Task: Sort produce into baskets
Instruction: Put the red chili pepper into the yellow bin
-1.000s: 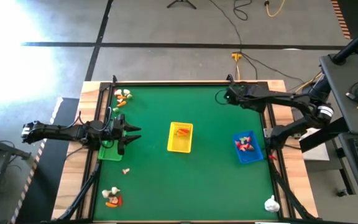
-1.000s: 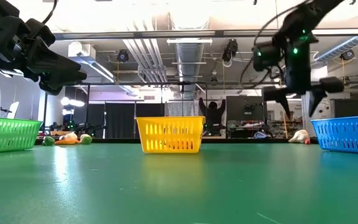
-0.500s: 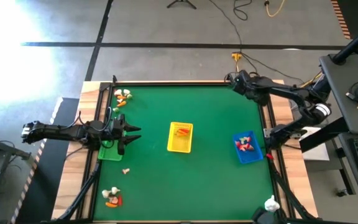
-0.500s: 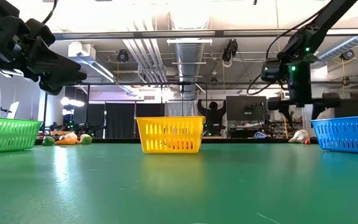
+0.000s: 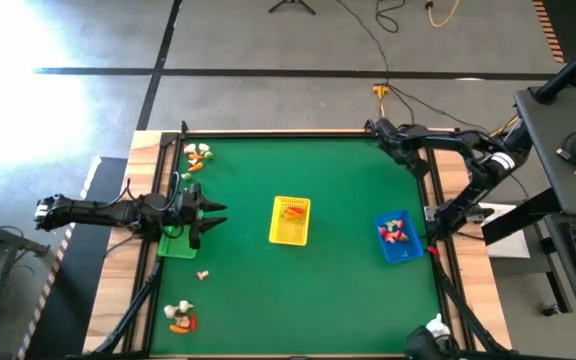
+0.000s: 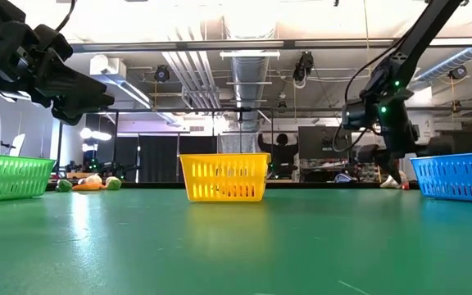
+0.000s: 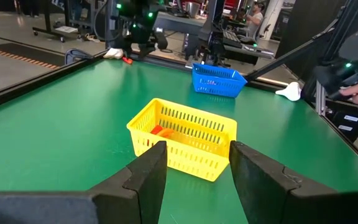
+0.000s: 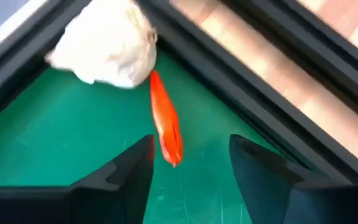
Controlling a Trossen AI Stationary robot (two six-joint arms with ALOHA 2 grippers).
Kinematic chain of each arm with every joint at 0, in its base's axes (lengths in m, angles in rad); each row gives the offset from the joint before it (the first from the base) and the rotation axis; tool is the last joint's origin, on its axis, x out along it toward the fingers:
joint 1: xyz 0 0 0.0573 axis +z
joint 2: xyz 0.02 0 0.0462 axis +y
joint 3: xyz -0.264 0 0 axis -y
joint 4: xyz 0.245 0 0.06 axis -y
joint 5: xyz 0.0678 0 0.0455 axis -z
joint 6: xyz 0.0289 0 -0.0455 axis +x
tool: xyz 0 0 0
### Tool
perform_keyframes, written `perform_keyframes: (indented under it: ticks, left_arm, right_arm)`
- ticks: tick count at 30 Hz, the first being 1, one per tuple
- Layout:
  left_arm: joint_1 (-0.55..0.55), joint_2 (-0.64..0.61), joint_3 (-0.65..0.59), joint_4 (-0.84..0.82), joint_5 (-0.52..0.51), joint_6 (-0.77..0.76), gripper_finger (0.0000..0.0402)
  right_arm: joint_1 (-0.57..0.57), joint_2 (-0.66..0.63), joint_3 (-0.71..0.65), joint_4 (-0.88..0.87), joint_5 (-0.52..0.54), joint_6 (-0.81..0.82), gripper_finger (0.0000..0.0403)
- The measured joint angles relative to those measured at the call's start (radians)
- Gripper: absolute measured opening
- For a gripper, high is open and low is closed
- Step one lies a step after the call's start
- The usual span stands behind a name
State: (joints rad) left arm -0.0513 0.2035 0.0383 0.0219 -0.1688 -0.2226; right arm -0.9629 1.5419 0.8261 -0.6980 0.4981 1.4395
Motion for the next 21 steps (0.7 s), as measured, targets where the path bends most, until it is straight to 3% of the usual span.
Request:
perform_keyframes:
  ticks: [10, 16, 21]
  left_arm:
    - [0.000, 0.000, 0.000, 0.000, 0.000, 0.000, 0.0158]
    - [0.000, 0.000, 0.000, 0.000, 0.000, 0.000, 0.0158]
    - [0.000, 0.000, 0.000, 0.000, 0.000, 0.000, 0.0158]
  right_arm:
    - [0.039, 0.063, -0.003, -0.001, 0.023, 0.131, 0.0092]
    - [0.081, 0.100, 0.000, 0.008, 0.034, 0.111, 0.0026]
    - [0.130, 0.067, -0.005, 0.021, 0.000, 0.090, 0.0010]
